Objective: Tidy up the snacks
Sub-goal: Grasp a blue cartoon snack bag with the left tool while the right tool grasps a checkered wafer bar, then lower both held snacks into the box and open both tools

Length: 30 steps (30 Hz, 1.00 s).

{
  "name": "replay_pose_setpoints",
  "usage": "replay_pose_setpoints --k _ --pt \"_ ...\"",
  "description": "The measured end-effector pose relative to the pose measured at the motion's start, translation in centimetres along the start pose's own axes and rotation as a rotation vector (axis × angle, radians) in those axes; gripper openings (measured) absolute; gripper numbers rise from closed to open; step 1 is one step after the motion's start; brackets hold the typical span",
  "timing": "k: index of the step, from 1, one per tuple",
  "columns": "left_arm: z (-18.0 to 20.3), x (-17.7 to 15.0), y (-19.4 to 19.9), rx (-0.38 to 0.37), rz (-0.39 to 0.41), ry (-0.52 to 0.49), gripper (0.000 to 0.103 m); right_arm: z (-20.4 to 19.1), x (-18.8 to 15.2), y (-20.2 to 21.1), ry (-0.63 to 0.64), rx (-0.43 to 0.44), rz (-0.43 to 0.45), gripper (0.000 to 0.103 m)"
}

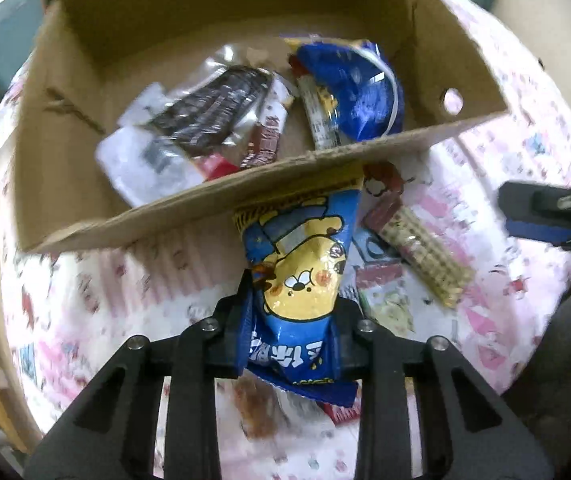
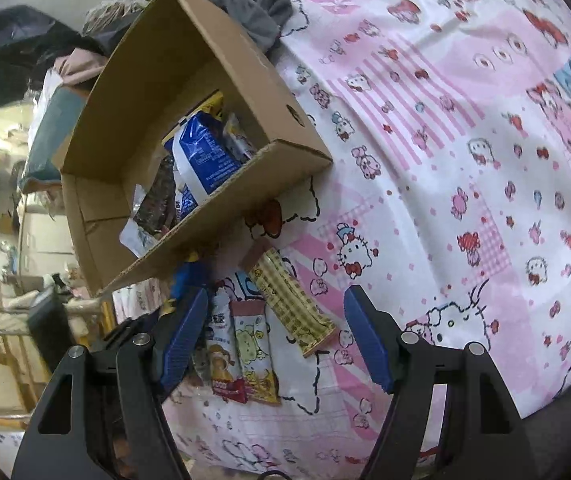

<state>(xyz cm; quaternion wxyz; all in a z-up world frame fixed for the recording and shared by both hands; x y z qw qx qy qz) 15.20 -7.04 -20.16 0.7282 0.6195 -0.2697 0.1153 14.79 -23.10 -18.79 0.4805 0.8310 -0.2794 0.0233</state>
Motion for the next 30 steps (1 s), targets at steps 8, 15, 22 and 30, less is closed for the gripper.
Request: replay_pose_setpoints --k 8,15,22,30 --pt "-1.4 -1.4 6.7 0.069 0.024 0.103 0.026 -0.6 -1.3 -2.4 0.154 -0.095 -0.066 0.071" --pt "-5.8 -4.8 8.1 0.168 0.007 0.267 0.026 -1.2 -3.5 -5.9 0.390 -0.231 -0.135 0.063" --pt "-6.4 -4.2 8.8 0.181 0.053 0.295 0.026 -2.4 -4.5 -5.3 0.426 -0.169 -0.139 0.027" --pt "-6.5 -3.7 9.2 0.191 0.094 0.284 0.026 -3.4 -5.5 -1.8 0.367 -0.040 -0.114 0.027"
Point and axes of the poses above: each gripper's, at about its wrist camera, not at the fingertips, and y roughly against the way its jaws point, z to its right, x to its top, the point moved 9 cm from there along -y, roughly the way its jaws point, and after that the axes turned 15 degrees about z, right-handed, at the moved point
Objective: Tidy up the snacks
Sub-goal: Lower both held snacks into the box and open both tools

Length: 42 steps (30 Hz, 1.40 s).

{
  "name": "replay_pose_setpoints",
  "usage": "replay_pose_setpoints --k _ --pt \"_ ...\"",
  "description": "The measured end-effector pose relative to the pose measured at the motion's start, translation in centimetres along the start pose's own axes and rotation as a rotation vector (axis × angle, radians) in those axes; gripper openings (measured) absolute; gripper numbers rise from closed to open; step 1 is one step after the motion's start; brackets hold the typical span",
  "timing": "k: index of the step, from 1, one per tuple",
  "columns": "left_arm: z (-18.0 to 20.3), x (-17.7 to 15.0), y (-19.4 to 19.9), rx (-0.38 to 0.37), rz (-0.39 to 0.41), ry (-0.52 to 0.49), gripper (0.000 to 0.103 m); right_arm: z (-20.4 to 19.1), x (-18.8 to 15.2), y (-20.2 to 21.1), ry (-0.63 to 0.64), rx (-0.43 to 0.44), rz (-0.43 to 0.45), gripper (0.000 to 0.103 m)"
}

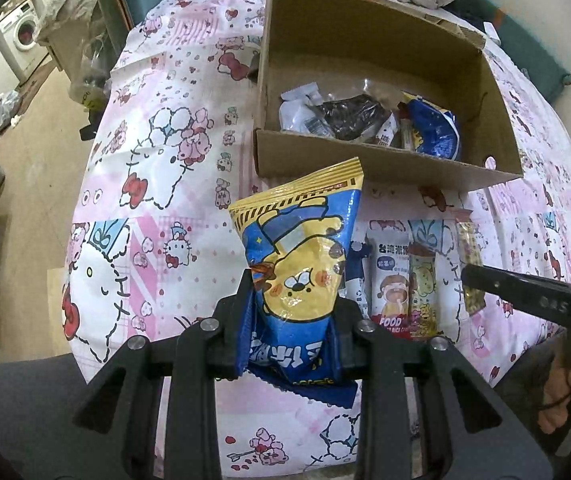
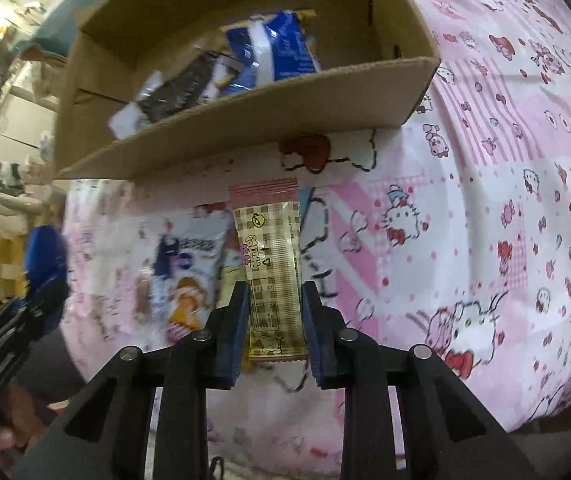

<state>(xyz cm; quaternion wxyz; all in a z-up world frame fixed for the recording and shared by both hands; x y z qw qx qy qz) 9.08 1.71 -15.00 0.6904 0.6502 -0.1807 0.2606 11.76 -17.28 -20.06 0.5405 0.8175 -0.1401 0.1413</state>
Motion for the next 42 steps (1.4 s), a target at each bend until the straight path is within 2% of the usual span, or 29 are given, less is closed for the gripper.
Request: replay_pose_setpoints --k 6,7,9,13,15,19,22,25,29,34,42 --pt "0.1 0.6 0.3 0.007 0.032 -0.003 0.026 -2.3 0.9 1.8 0.008 0.087 0.056 0.027" --pt "0.2 0.5 0.2 -0.003 0.016 0.001 0.026 -2.8 1.0 2.0 0.010 0.104 0.063 0.027" --pt "1.0 0.3 0.4 -0.072 -0.015 0.034 0.026 -4.1 1.3 2.0 0.021 0.150 0.073 0.027" --pt "1.8 1.9 1.8 -0.081 0.041 -0.004 0.026 -6.4 1.8 2.6 0.044 0.240 0.101 0.027" --pt "1.7 3.3 2.5 -0.067 0.077 0.003 0.026 -7.4 2.9 3.7 0.082 0.266 0.152 0.027" --pt "2.1 6.5 3.2 -0.051 0.133 -0.002 0.026 -8.1 5.6 6.9 0.080 0.343 0.299 0.027" --pt "2.4 8.4 3.3 -0.048 0.169 -0.029 0.026 -7.1 8.2 8.3 0.052 0.342 0.392 0.027" --pt "3.3 10.4 3.1 -0.078 0.203 -0.041 0.026 -5.7 10.5 8.6 0.022 0.305 0.448 0.027" --pt "4.2 11.9 2.2 -0.078 0.217 -0.062 0.026 -3.4 12.9 8.8 -0.019 0.244 0.494 0.027" --pt "4.8 13.4 0.5 -0.062 0.210 -0.047 0.026 -1.3 14.9 6.9 -0.027 0.163 0.471 0.027" --pt "5.3 15.2 -2.8 -0.016 0.211 -0.067 0.026 0.8 15.7 4.6 -0.036 0.077 0.410 0.027"
Point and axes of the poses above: each gripper's, at about its wrist camera, not at the fingertips, and y roughly against the way its jaws point, z to its right, x to its top, the point moved 9 cm from there along -y, roughly the way its jaws point, and after that the axes turned 15 degrees about z, right-handed, at the moved point
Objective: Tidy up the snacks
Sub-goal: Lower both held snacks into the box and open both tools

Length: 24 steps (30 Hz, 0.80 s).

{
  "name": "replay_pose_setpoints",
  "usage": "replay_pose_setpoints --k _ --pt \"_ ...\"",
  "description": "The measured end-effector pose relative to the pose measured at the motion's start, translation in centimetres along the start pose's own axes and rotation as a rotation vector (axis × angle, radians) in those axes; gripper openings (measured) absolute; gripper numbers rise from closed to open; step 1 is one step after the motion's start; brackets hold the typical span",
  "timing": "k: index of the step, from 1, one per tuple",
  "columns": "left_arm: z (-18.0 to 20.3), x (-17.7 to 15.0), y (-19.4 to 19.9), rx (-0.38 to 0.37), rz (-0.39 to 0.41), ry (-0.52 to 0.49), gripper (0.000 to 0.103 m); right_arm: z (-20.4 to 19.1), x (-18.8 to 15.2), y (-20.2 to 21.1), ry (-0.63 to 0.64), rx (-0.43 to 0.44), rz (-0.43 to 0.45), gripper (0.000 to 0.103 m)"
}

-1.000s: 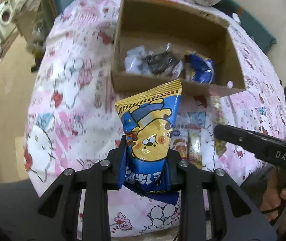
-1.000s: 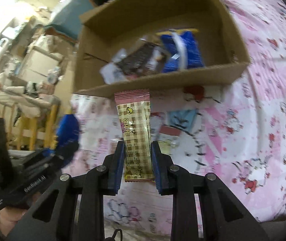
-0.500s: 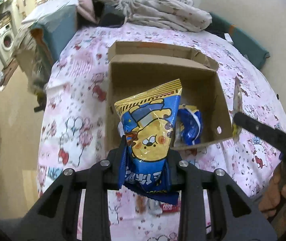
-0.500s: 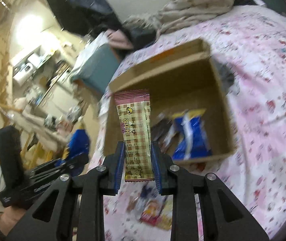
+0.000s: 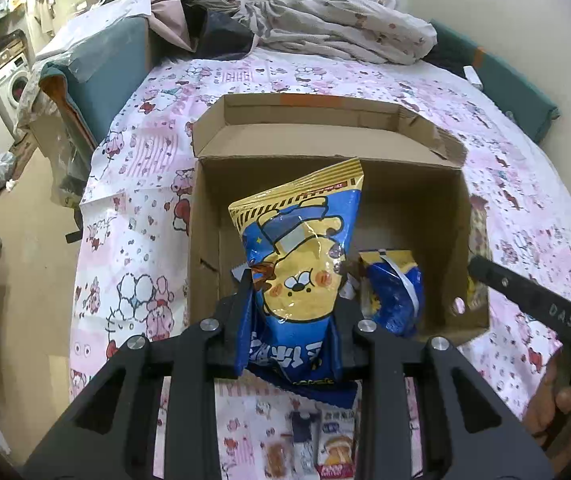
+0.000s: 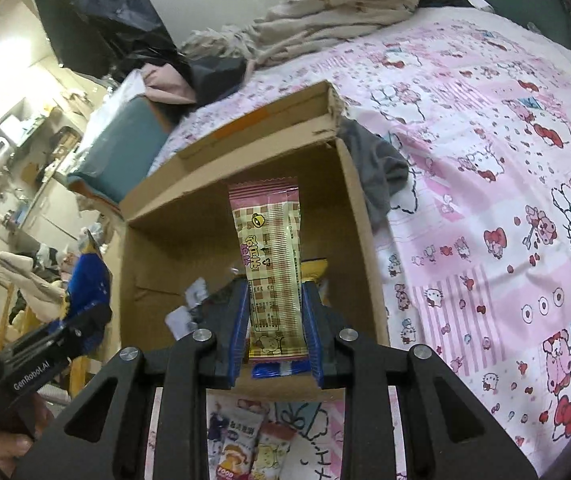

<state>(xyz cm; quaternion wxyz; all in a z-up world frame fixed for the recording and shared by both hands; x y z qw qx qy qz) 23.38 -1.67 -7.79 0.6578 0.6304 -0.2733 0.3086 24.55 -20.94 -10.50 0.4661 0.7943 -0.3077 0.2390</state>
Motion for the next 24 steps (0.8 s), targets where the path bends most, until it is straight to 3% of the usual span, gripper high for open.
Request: replay_pose_setpoints --k 9,19,21,24 --pt "0.7 -0.2 -3.2 0.016 -0.021 -0.022 0.026 1.5 -1.6 -1.6 -0.005 -0.073 -0.086 0.028" --pt "1.3 -0.9 -4.9 0.004 -0.058 -0.016 0.030 1.5 -2.5 -2.4 -0.016 -0.077 -0.131 0.030" --pt "1.5 -1.2 -4.9 -0.010 -0.070 -0.012 0.034 1.3 -2.5 -2.4 -0.010 -0.072 -0.131 0.031" --pt "1.7 -1.1 -4.6 -0.021 -0.067 -0.012 0.062 0.7 -2.5 -2.3 -0.012 -0.049 -0.124 0.031"
Point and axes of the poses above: each gripper's, at about its wrist camera, not at the fingertips, and y roughly against the way its jaws point, z to its right, x to its top, the point moved 9 cm from there along -y, roughly the way its jaws point, and after that the axes turned 15 degrees about z, right-handed, at the moved point
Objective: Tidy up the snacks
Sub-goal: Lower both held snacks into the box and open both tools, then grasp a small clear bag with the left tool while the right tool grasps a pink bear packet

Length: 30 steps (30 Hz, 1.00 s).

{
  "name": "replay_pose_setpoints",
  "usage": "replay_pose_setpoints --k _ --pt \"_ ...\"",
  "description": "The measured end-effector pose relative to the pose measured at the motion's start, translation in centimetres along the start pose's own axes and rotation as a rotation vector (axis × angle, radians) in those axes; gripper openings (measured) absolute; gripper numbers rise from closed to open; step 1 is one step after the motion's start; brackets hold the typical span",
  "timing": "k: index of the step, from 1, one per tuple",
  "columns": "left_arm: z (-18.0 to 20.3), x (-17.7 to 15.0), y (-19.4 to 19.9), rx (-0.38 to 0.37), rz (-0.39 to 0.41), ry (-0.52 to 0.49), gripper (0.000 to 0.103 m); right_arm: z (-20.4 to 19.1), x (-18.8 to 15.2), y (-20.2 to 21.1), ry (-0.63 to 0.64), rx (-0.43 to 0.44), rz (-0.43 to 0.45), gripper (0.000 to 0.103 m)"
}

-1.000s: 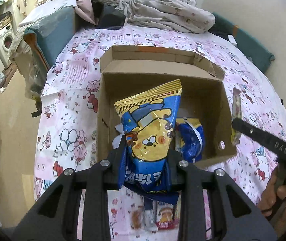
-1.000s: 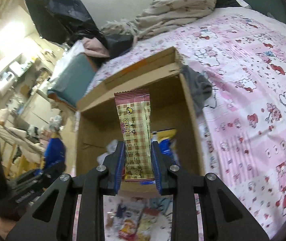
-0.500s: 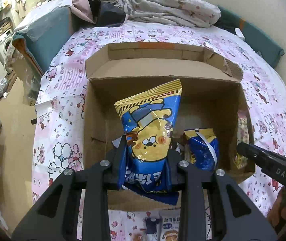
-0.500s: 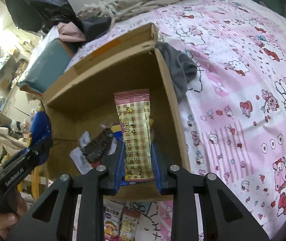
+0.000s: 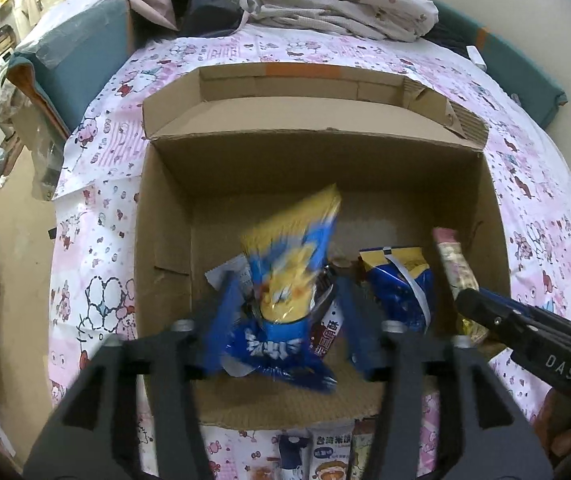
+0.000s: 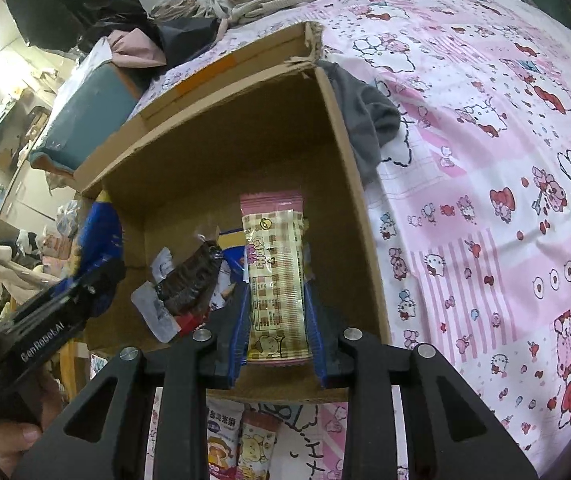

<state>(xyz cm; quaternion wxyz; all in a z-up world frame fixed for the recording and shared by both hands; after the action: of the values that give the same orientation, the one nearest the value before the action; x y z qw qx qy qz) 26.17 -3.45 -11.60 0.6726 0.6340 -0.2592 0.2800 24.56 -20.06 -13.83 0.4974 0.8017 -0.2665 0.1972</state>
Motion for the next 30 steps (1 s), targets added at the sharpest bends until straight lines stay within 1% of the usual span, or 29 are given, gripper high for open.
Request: replay_pose_setpoints --k 1,2,4,5,8,15,19,22,25,27,30 --pt "0.0 0.1 0.2 0.001 0.005 0.002 0.076 -0.2 0.1 0.2 0.005 0.004 0.009 0.034" --pt "-0.1 0.2 0.4 0.000 0.015 0.006 0.085 -0.3 0.3 0.3 0.011 0.002 0.018 0.037" --pt "-0.2 0.4 0.8 -0.004 0.026 0.012 0.088 -0.6 0.7 0.7 0.012 0.015 0.043 0.070" --pt "-0.2 0.3 0.9 -0.005 0.023 0.012 0.088 -0.7 1.0 1.0 0.004 0.028 0.062 0.075" --pt "-0.6 0.3 1.2 0.003 0.017 0.016 0.088 -0.9 1.3 1.3 0.000 0.043 0.076 0.076" --pt "-1.7 0.1 3.0 0.043 0.037 0.005 0.088 -1.3 1.0 1.1 0.002 0.049 0.058 0.076" --pt "-2.8 -0.2 4.5 0.081 0.057 -0.006 0.088 -1.8 0.8 1.4 0.005 0.060 0.059 0.076" --pt "-3.3 -0.7 5.3 0.078 0.055 0.003 0.088 -1.9 0.4 1.8 0.000 0.062 0.055 0.076" --pt "-3.8 -1.3 6.1 0.091 0.047 0.002 0.088 -1.8 -0.1 2.4 -0.012 0.065 0.051 0.076" --pt "-4.2 -1.5 6.8 0.100 0.054 0.006 0.088 -1.6 -0.4 2.9 -0.017 0.055 0.052 0.076" --pt "-4.5 -2.0 7.7 0.092 0.051 0.014 0.088 -1.3 -1.0 3.8 0.003 0.012 0.070 0.076"
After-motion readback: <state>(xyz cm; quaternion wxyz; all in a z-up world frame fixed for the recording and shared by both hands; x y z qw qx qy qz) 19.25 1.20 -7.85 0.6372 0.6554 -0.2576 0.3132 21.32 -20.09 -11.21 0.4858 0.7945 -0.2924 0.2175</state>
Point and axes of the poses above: each gripper's, at about its wrist camera, not at the fingertips, and y roughly against the way its jaws point, z to its right, x to its top, the point moved 9 cm from there along -y, roughly the way its jaws point, and after that the axes turned 15 degrees about z, right-handed, at the moved point
